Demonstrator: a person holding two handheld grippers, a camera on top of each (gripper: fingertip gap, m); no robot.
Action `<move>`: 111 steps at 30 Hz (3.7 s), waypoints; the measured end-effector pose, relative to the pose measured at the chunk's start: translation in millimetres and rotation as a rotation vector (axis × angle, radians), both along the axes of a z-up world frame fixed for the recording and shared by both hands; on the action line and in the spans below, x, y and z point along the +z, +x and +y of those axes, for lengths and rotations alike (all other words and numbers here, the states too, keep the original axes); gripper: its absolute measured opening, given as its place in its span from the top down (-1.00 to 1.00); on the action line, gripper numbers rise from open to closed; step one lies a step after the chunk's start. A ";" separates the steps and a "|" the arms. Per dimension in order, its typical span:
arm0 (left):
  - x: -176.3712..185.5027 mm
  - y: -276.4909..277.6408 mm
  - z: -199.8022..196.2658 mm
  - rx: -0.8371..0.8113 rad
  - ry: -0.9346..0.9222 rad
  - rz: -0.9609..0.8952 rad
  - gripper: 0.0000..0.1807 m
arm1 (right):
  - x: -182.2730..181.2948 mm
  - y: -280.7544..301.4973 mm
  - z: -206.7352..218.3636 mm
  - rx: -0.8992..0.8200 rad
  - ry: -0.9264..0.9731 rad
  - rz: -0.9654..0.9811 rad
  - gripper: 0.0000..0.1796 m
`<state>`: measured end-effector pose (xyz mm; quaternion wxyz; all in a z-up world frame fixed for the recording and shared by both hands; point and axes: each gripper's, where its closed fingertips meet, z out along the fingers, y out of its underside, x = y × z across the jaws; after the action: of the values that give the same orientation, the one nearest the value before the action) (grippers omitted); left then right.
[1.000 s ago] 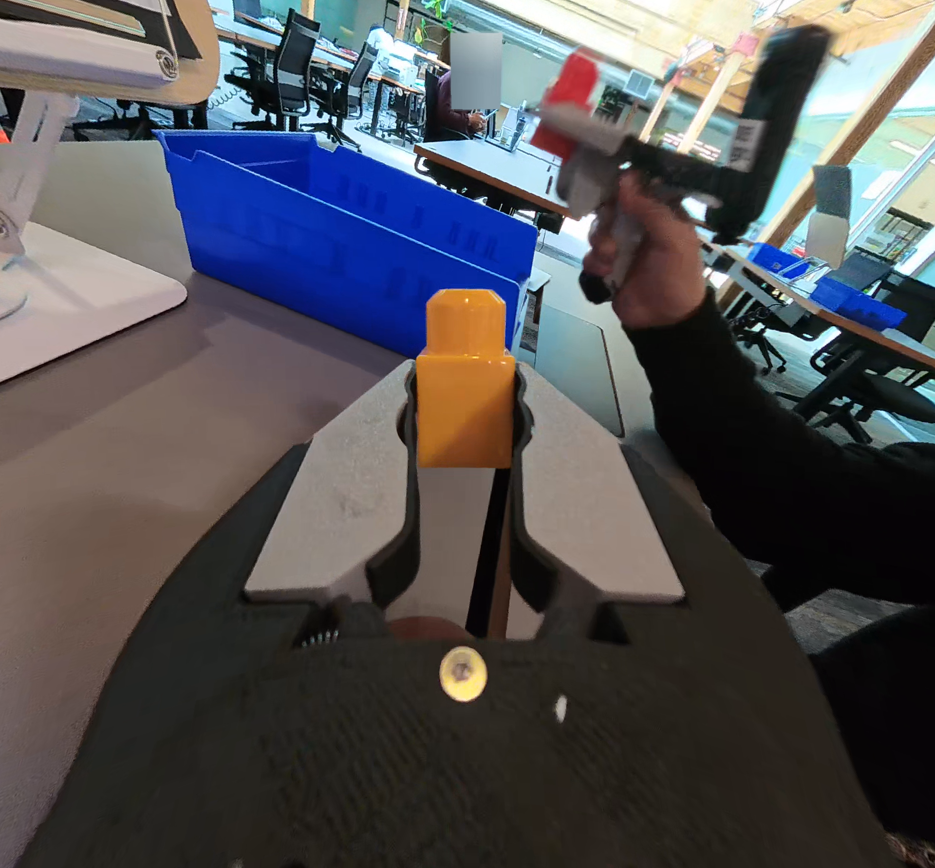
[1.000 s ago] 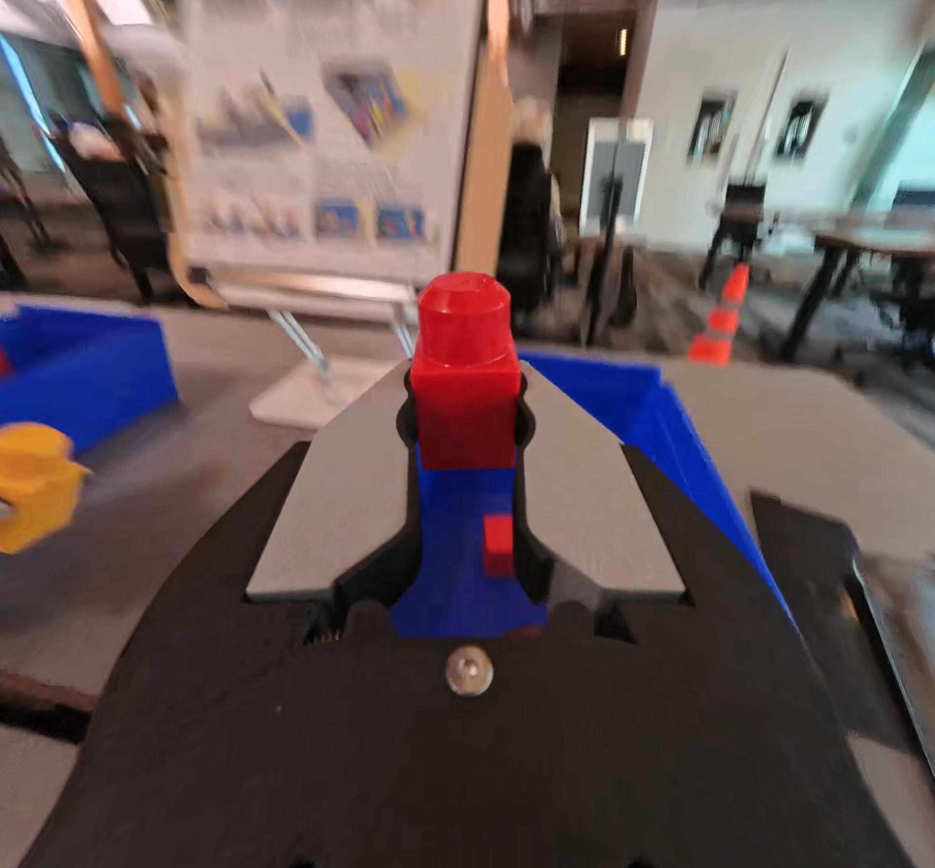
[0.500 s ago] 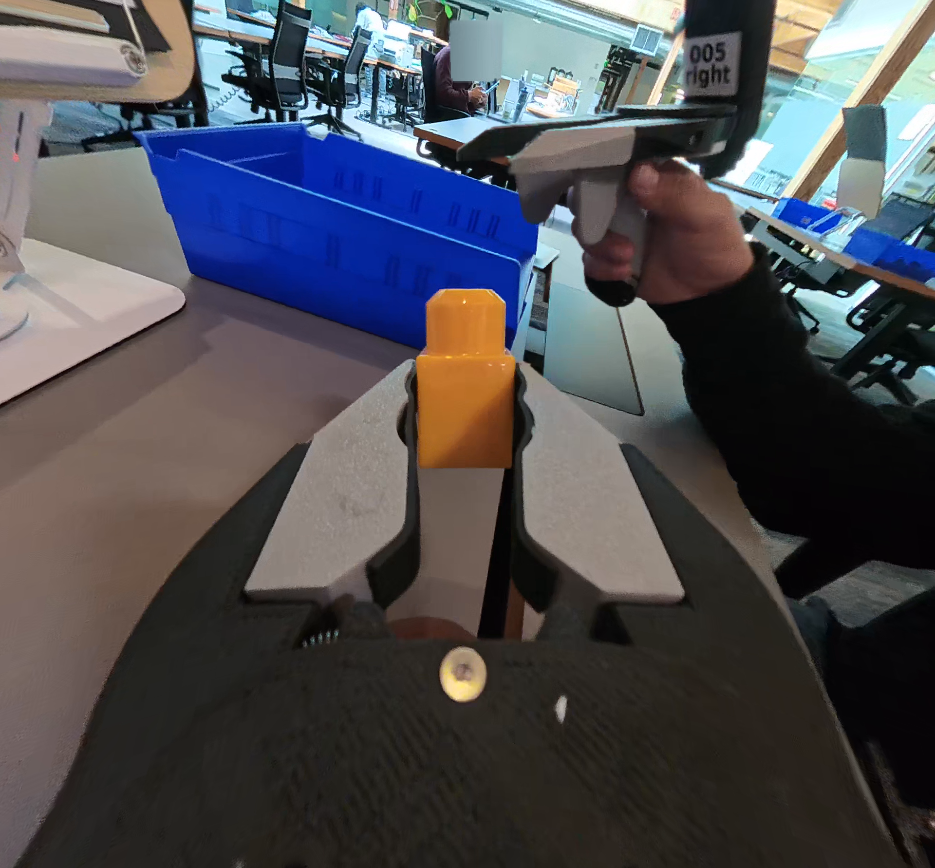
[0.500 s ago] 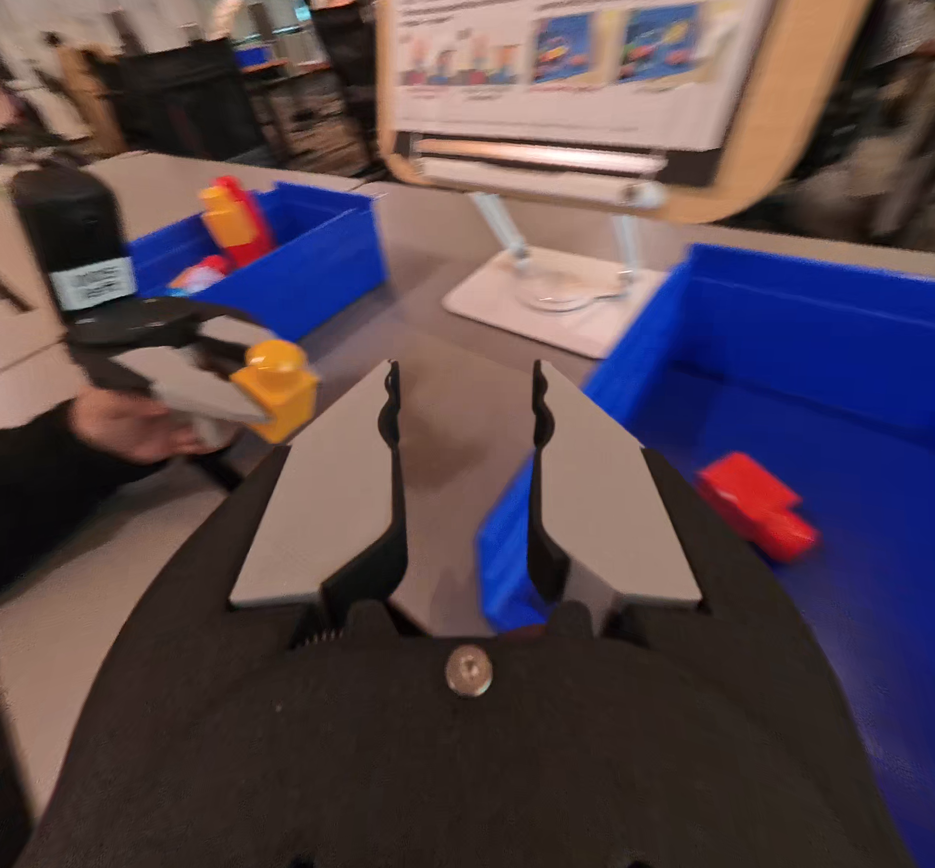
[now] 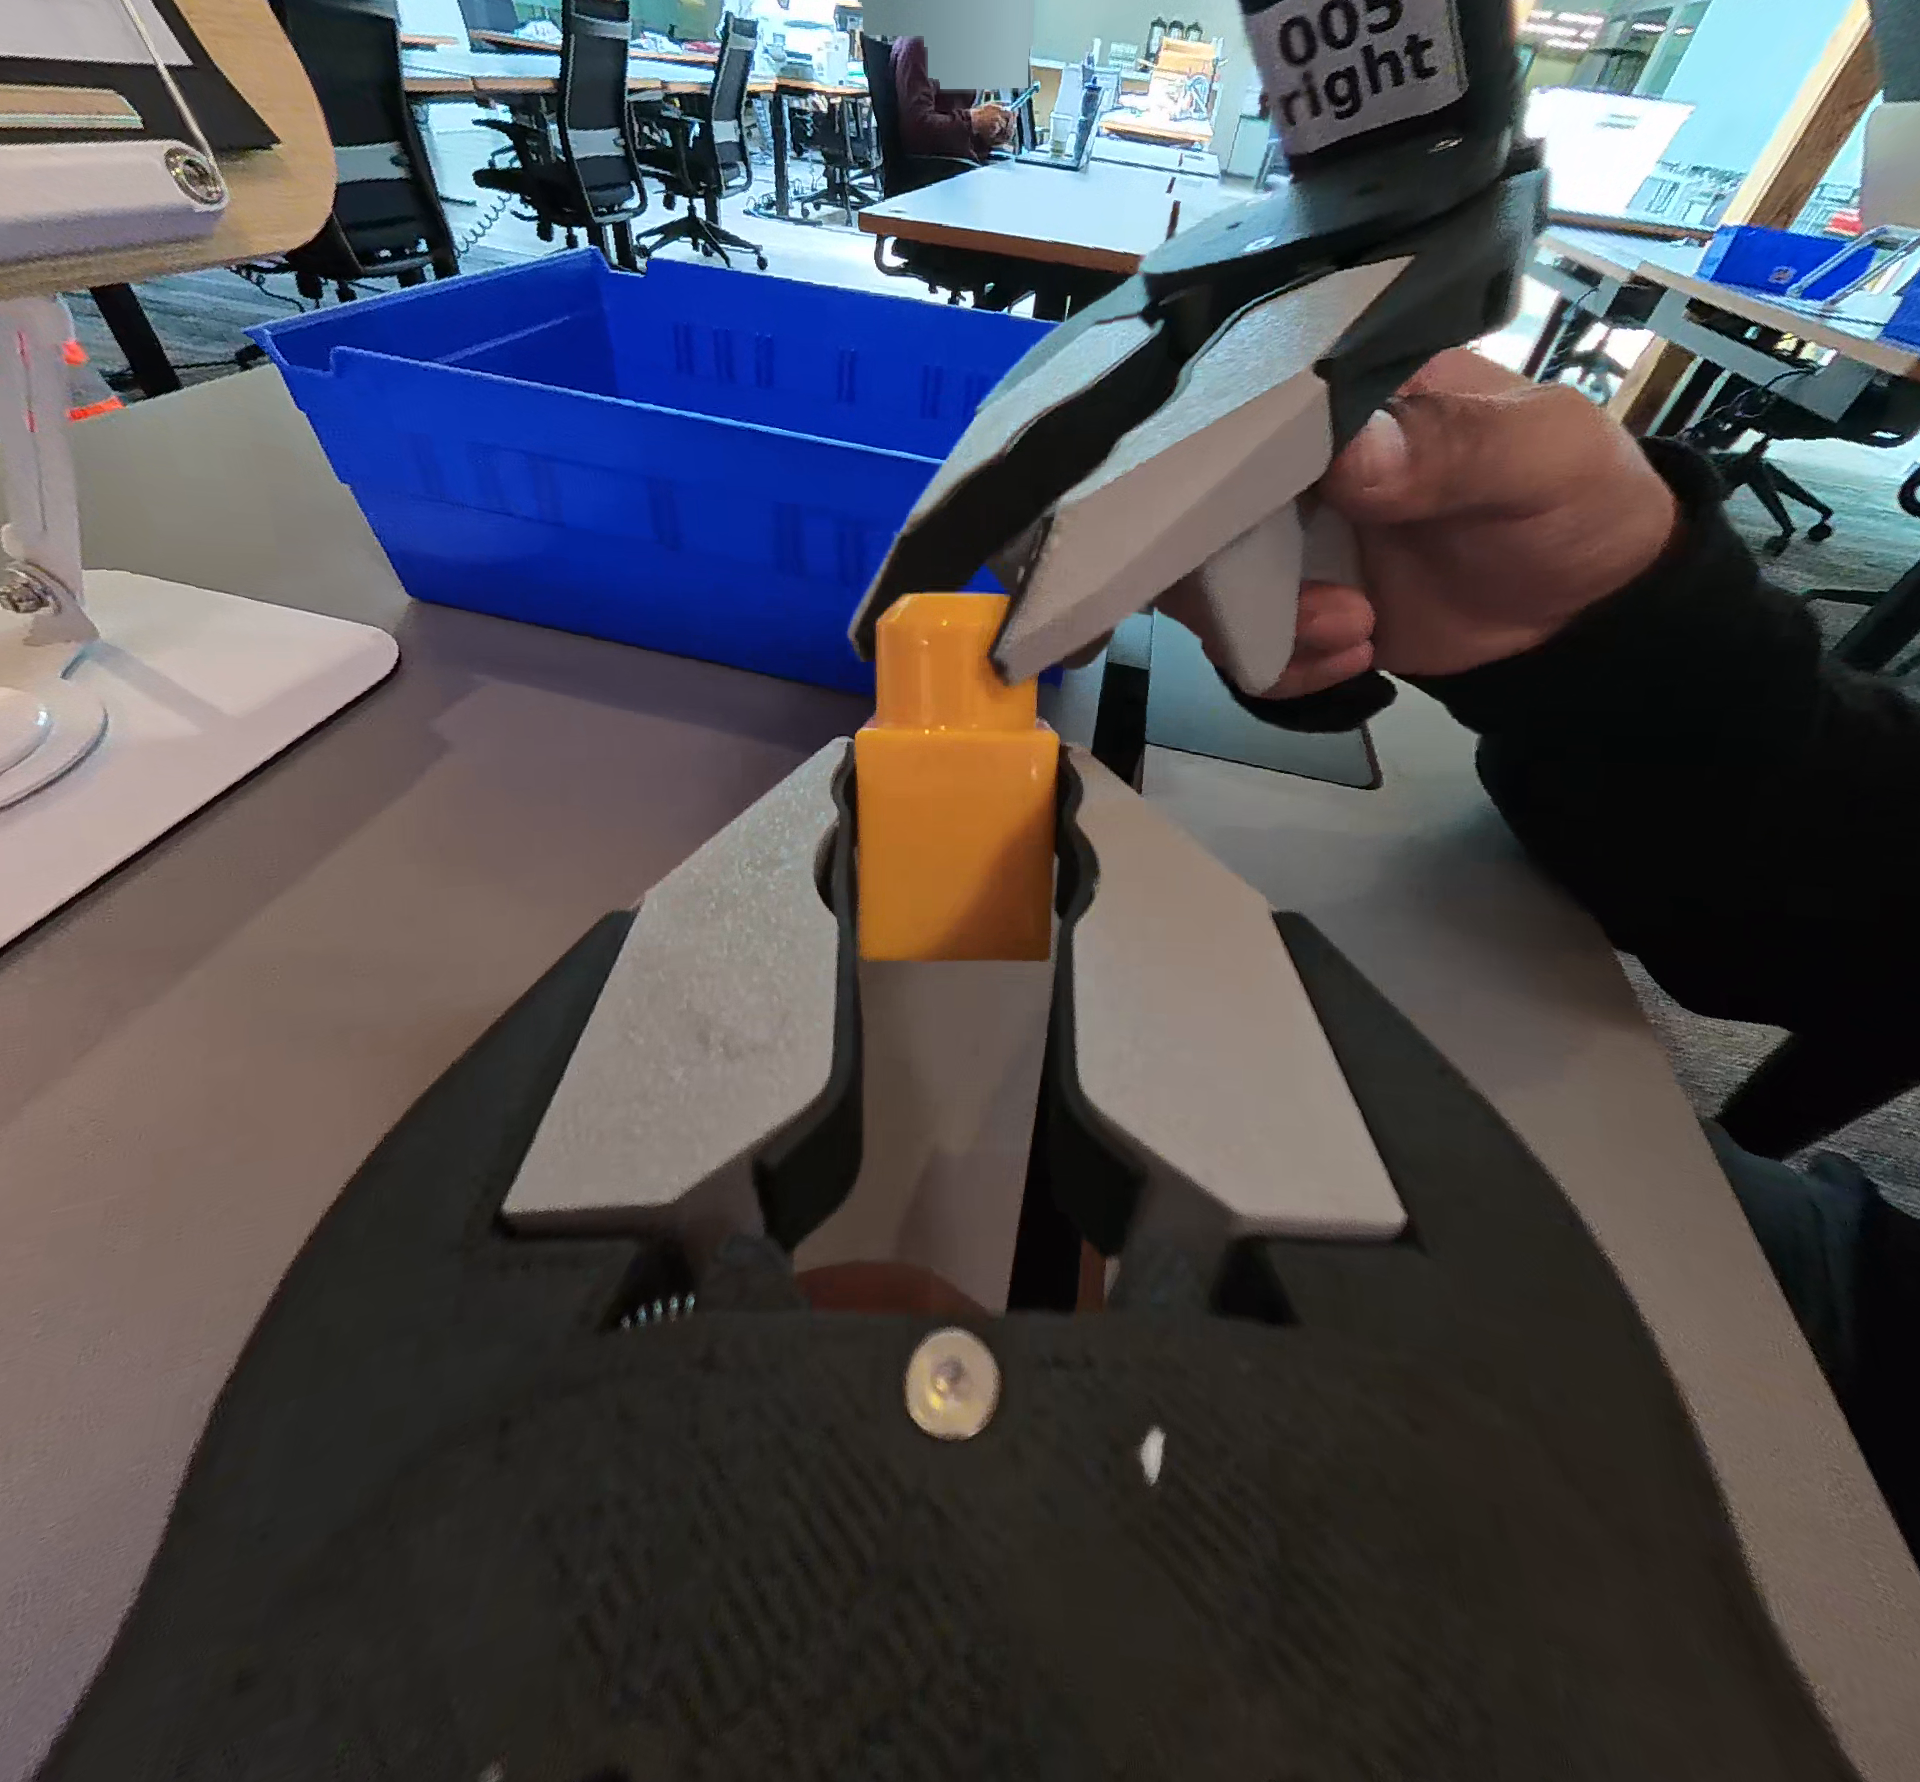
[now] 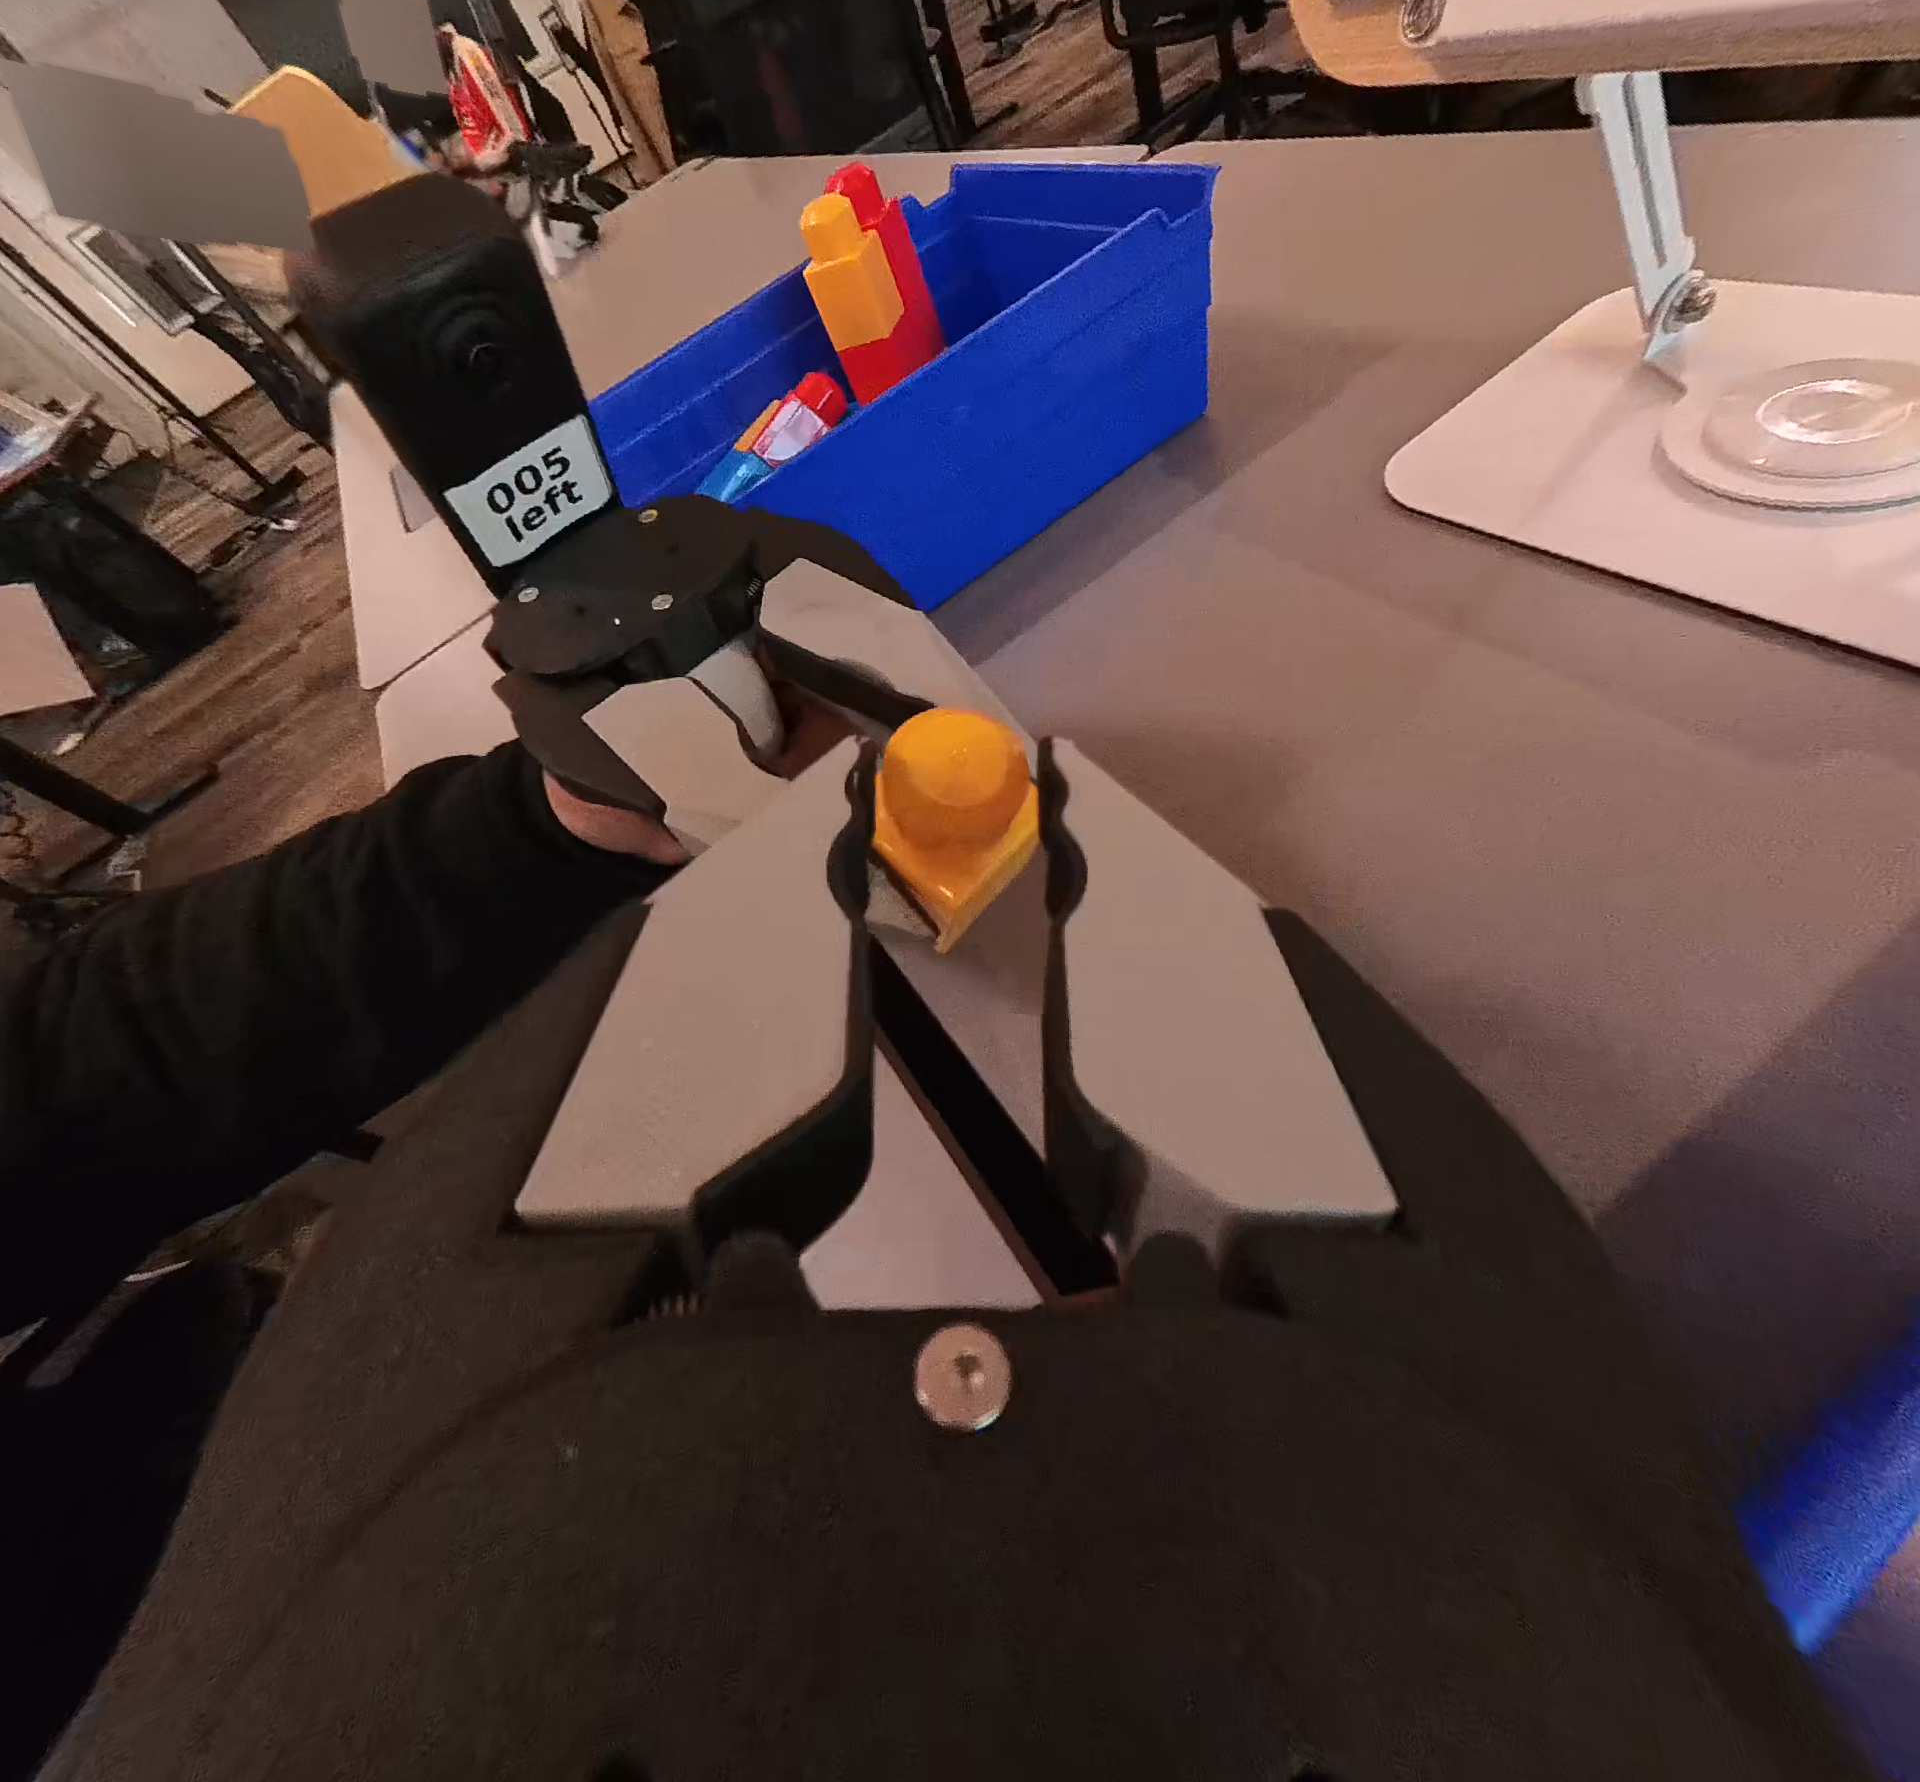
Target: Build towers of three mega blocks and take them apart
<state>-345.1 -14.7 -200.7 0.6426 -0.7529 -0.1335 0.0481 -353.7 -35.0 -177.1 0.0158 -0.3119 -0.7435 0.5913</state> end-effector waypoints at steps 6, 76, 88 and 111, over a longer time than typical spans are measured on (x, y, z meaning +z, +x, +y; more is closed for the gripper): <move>-1.5 1.7 2.1 -0.011 0.000 -0.015 0.62 | -5.0 0.4 -1.5 0.007 0.029 0.010 0.71; -16.8 -28.3 -10.1 0.141 0.012 -0.137 0.59 | 23.6 -39.0 24.4 -0.338 0.188 0.517 0.26; 0.6 -7.3 -8.0 0.091 0.036 -0.110 0.52 | 16.5 -40.7 32.7 -0.345 0.235 0.560 0.25; 39.3 -71.9 -306.3 1.034 -0.064 -0.380 0.28 | 19.0 -41.3 32.3 -0.337 0.170 0.520 0.26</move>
<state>-416.9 -321.0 -161.4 0.4768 -0.6037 -0.5981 0.2247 -395.0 -2.8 -158.1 0.3292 -0.2666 -0.6990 0.5761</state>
